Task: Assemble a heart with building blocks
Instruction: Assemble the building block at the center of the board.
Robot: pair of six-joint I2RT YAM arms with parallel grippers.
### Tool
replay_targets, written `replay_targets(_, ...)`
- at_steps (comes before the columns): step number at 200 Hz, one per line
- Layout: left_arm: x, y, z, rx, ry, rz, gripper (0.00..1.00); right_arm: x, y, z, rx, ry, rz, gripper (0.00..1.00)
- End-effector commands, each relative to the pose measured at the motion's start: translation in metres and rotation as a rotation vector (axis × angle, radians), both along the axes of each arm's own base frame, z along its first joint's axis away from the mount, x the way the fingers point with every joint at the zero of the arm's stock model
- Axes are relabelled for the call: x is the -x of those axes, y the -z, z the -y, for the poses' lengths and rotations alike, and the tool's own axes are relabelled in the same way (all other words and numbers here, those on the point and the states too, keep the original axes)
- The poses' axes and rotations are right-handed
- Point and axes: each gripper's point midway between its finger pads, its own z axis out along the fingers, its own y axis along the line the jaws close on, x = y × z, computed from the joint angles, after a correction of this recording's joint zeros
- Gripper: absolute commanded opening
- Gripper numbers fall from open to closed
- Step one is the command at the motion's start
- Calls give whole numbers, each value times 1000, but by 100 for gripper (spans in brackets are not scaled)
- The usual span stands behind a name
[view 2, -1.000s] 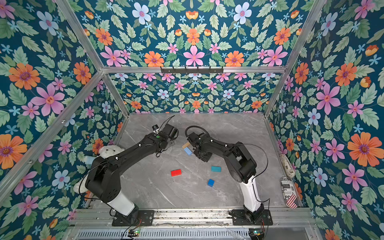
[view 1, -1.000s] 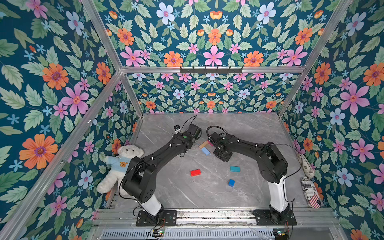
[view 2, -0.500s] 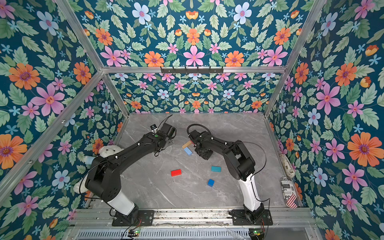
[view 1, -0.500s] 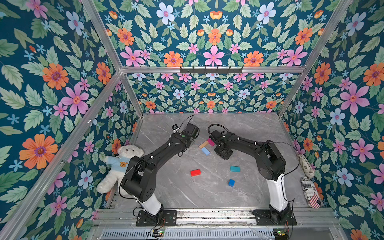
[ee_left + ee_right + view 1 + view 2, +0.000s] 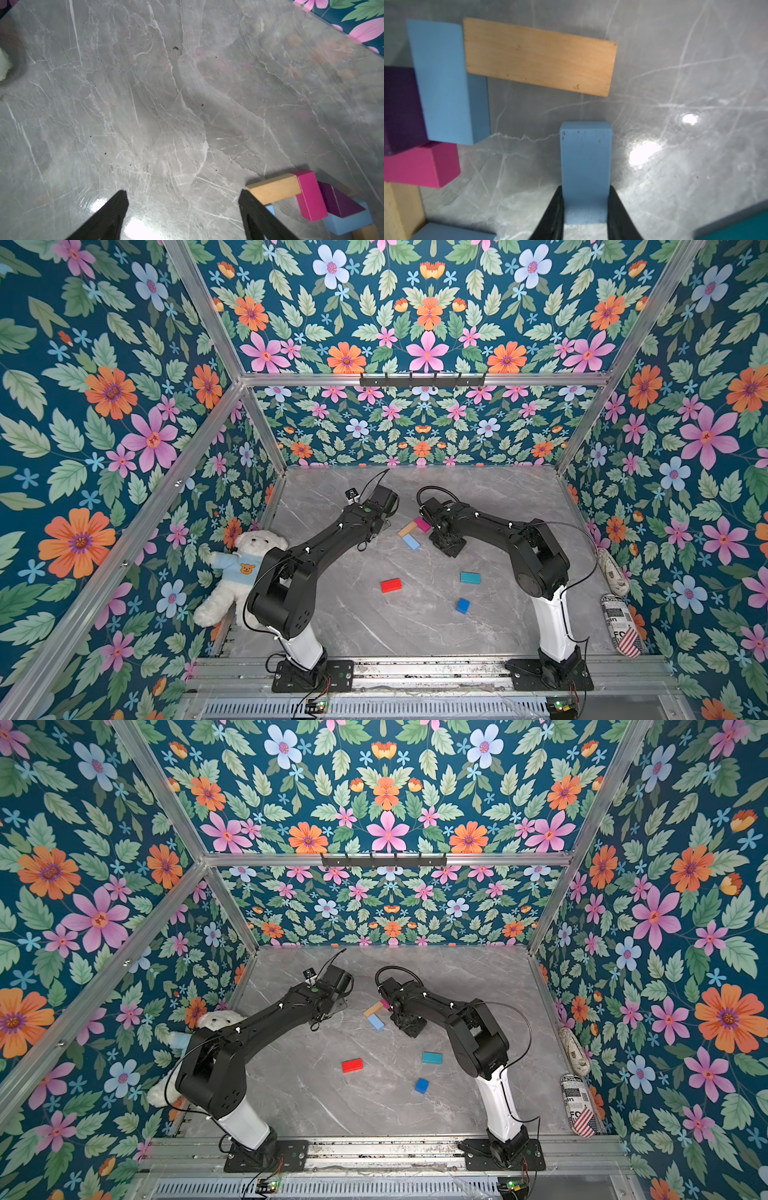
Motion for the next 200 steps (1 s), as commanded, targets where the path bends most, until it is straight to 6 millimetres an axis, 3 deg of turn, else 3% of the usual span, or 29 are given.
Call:
replay_targets(1, -4, -3, 0, 0, 7, 11, 87, 2, 1, 8, 27, 28, -10, 0)
replay_targets(200, -14, 6, 3, 19, 23, -9, 87, -11, 5, 11, 24, 54, -8, 0)
